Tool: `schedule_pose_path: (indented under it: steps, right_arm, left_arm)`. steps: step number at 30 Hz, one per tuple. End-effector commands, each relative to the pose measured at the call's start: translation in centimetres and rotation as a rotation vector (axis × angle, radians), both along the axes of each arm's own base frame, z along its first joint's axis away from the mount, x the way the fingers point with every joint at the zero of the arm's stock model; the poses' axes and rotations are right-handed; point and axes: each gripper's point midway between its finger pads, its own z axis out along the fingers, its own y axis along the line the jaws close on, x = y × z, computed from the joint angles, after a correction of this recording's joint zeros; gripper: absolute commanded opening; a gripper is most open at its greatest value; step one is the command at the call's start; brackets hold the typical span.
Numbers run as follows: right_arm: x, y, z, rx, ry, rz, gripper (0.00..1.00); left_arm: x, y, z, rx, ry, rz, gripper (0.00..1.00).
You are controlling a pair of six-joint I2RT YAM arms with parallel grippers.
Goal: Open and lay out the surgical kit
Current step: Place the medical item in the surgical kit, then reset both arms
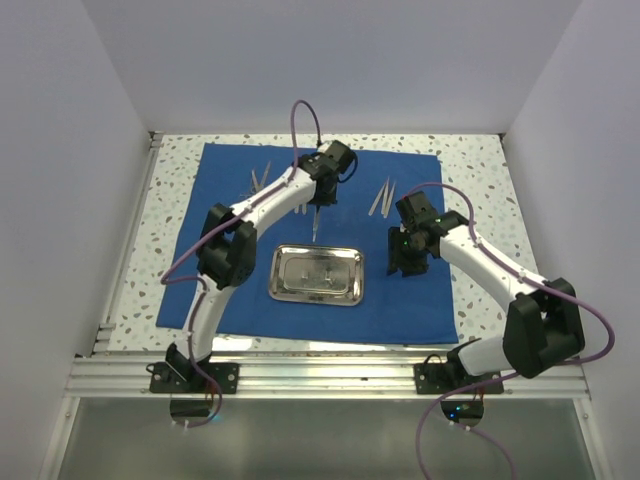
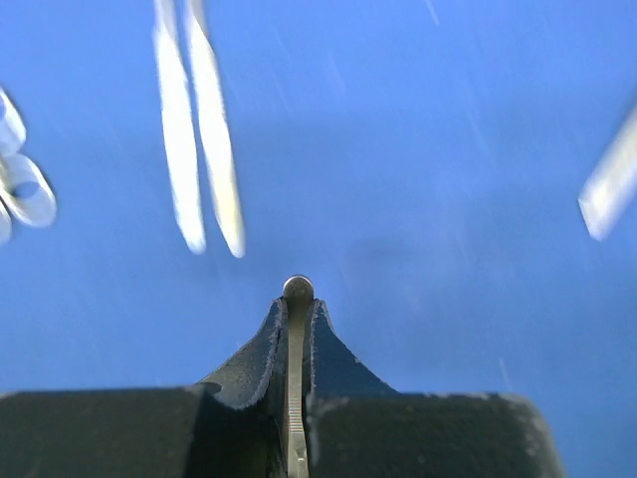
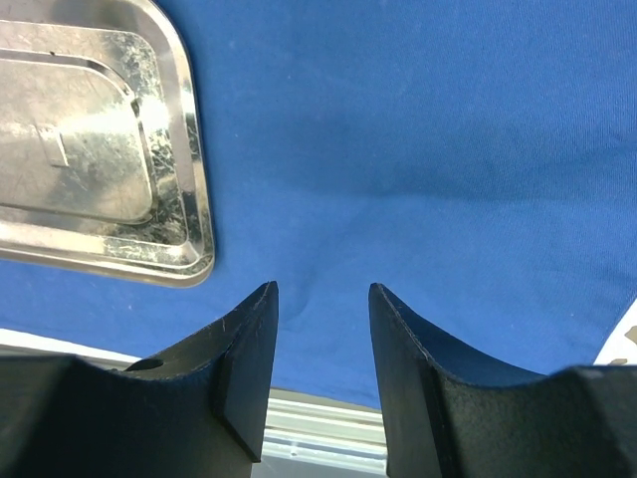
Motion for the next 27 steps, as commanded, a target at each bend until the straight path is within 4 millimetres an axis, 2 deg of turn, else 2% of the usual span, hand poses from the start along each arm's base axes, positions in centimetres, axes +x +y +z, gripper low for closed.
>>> schedule_pose_path:
  steps: [1, 2, 3, 4, 6, 8, 10, 11, 12, 13, 14, 15, 17, 18, 19, 20, 21, 22, 23, 24, 25, 26, 27]
  right_arm:
    - [0.4, -0.1, 0.6, -0.015, -0.006, 0.002, 0.46]
    - [0.4, -0.1, 0.4, -0.017, -0.004, 0.005, 0.46]
    - [0.3, -0.1, 0.2, -0.021, 0.003, 0.006, 0.46]
    - [0.1, -0.2, -0.1, -0.025, 0.015, 0.007, 0.46]
    - [0.0, -0.3, -0.3, -0.029, 0.02, 0.009, 0.46]
    - [-0.2, -0.3, -0.5, -0.034, 0.029, 0.009, 0.46]
    - [-0.1, -0.2, -0.6, -0.03, 0.031, 0.007, 0.46]
    - [0.0, -0.1, -0.6, -0.025, 0.03, 0.003, 0.46]
    - [0.1, 0.0, -0.5, -0.018, 0.03, 0.006, 0.46]
    - [0.2, 0.1, -0.5, -0.016, 0.027, 0.005, 0.46]
    - [0.3, 0.1, -0.6, -0.017, 0.03, 0.005, 0.46]
    - [0.4, 0.3, -0.5, -0.014, 0.028, 0.007, 0.46]
    - [0.9, 0.6, -0.2, -0.003, 0.015, 0.007, 0.47]
    - [1.1, 0.7, 0.0, 0.007, 0.007, 0.008, 0.47]
    - [1.3, 1.1, 0.2, 0.022, -0.003, 0.013, 0.48]
    - [1.7, 1.5, 0.6, 0.044, -0.026, 0.022, 0.52]
    - [2.1, 1.9, 1.3, 0.07, -0.058, 0.032, 0.55]
    - [2.2, 2.6, 1.9, 0.108, -0.074, 0.051, 0.59]
    - [2.7, 3.1, 2.7, 0.135, -0.111, 0.071, 0.74]
    - [3.0, 3.5, 4.5, 0.168, -0.166, 0.085, 0.82]
    - [3.2, 3.6, 5.7, 0.182, -0.207, 0.091, 0.98]
    - [3.4, 3.6, 6.9, 0.194, -0.249, 0.088, 0.98]
    - [3.5, 3.6, 9.1, 0.218, -0.314, 0.088, 0.98]
  left_arm:
    - [6.8, 3.1, -0.7, 0.04, -0.114, 0.03, 0.0]
    - [7.9, 3.1, -0.9, 0.024, -0.132, 0.023, 0.0]
    - [9.8, 3.4, -0.2, -0.008, -0.18, 0.039, 0.0]
    - [10.7, 3.7, -1.0, -0.009, -0.184, 0.049, 0.0]
    - [12.8, 4.8, -0.6, -0.029, -0.227, 0.075, 0.0]
    - [13.8, 4.7, -1.2, -0.05, -0.239, 0.06, 0.03]
    - [14.8, 4.5, -0.8, -0.062, -0.28, 0.039, 0.22]
    - [15.1, 4.5, -0.6, -0.062, -0.293, 0.034, 0.42]
    - [15.4, 4.3, -0.1, -0.072, -0.311, 0.032, 0.48]
    - [15.6, 4.2, 0.4, -0.08, -0.317, 0.021, 0.6]
    - [15.6, 4.0, 0.9, -0.088, -0.326, 0.015, 0.65]
    - [15.6, 4.0, 1.3, -0.093, -0.329, 0.012, 0.71]
    - [15.4, 3.9, 3.4, -0.114, -0.351, 0.006, 0.85]
    - [14.9, 4.1, 3.8, -0.111, -0.343, 0.005, 0.87]
    - [14.5, 4.0, 5.8, -0.126, -0.363, -0.01, 0.88]
    - [14.2, 4.1, 6.7, -0.131, -0.367, -0.017, 0.89]
    - [13.3, 4.4, 6.6, -0.125, -0.346, -0.024, 0.89]
    - [12.5, 4.4, 8.9, -0.153, -0.366, -0.029, 0.89]
    - [11.7, 4.5, 9.6, -0.164, -0.361, -0.037, 0.89]
    - [10.1, 4.9, 10.6, -0.174, -0.348, -0.042, 0.89]
    - [9.1, 4.8, 11.1, -0.195, -0.334, -0.047, 0.88]
    - [7.9, 5.0, 11.5, -0.198, -0.325, -0.055, 0.87]
    - [5.6, 5.5, 12.1, -0.193, -0.316, -0.063, 0.87]
